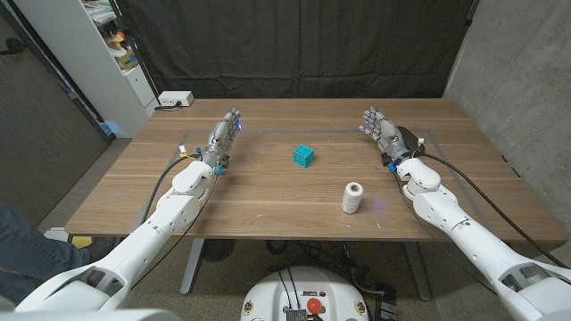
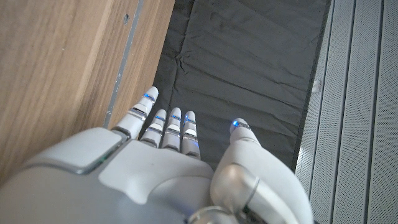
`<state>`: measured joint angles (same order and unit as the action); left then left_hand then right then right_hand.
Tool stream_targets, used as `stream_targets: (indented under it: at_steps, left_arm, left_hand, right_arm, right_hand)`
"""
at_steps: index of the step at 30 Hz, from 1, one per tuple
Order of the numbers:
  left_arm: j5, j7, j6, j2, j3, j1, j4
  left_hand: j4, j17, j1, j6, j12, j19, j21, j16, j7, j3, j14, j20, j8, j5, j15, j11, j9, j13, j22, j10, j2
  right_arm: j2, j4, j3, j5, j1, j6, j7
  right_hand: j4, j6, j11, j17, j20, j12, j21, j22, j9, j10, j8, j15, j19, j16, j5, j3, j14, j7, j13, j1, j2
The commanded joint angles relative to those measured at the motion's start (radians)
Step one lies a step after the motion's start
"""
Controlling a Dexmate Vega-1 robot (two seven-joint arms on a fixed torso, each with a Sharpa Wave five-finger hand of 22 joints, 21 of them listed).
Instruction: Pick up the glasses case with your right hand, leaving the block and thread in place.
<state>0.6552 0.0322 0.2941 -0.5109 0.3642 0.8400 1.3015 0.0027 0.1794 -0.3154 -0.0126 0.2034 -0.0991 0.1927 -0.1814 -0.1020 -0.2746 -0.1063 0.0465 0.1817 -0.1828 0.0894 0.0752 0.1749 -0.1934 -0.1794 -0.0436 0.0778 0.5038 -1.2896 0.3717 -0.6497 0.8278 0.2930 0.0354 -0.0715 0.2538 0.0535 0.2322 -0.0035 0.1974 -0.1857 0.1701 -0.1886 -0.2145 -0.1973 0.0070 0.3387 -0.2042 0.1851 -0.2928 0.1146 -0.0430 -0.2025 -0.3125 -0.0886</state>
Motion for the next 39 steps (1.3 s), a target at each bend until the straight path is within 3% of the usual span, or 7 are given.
stream_targets:
  at_steps: [1,15,39]
  left_arm:
    - [-0.005,-0.001,-0.005,0.002,0.006,-0.007,-0.001]
    - [-0.010,0.009,-0.012,0.005,0.017,-0.018,0.000]
    - [-0.018,0.016,-0.015,-0.003,0.021,-0.025,0.000]
  left_hand:
    - [-0.007,0.003,-0.008,0.000,0.006,-0.010,0.006,-0.006,-0.007,-0.005,-0.009,0.003,0.005,-0.005,-0.001,0.008,0.003,-0.001,-0.003,0.003,0.003]
    - [-0.009,0.003,-0.007,0.000,0.006,-0.011,0.006,-0.006,-0.006,-0.004,-0.009,0.002,0.005,-0.005,-0.001,0.007,0.003,-0.001,-0.003,0.003,0.003]
    - [-0.013,0.003,-0.006,0.000,0.007,-0.012,0.007,-0.006,-0.007,-0.003,-0.009,0.006,0.005,-0.004,0.000,0.007,0.003,-0.001,-0.003,0.004,0.005]
  right_arm:
    - [0.008,-0.005,0.002,0.004,0.004,0.001,0.006]
    - [0.036,-0.040,-0.005,0.016,0.018,-0.009,-0.006]
    - [0.037,-0.040,-0.010,0.040,0.017,0.024,-0.023]
  right_hand:
    - [-0.001,0.007,0.002,0.003,0.005,0.005,-0.006,0.001,-0.004,-0.007,-0.003,0.001,0.004,-0.006,0.006,-0.005,0.011,0.001,-0.001,-0.007,-0.001]
    - [-0.002,0.005,0.003,0.002,0.006,0.005,-0.006,0.001,-0.004,-0.006,-0.002,0.001,0.003,-0.007,0.006,-0.004,0.011,0.002,-0.001,-0.006,-0.001]
    - [-0.007,0.006,-0.004,-0.001,0.007,0.006,-0.007,0.001,-0.004,-0.011,-0.003,-0.002,0.004,-0.007,0.006,-0.005,0.013,0.006,-0.001,-0.009,-0.003]
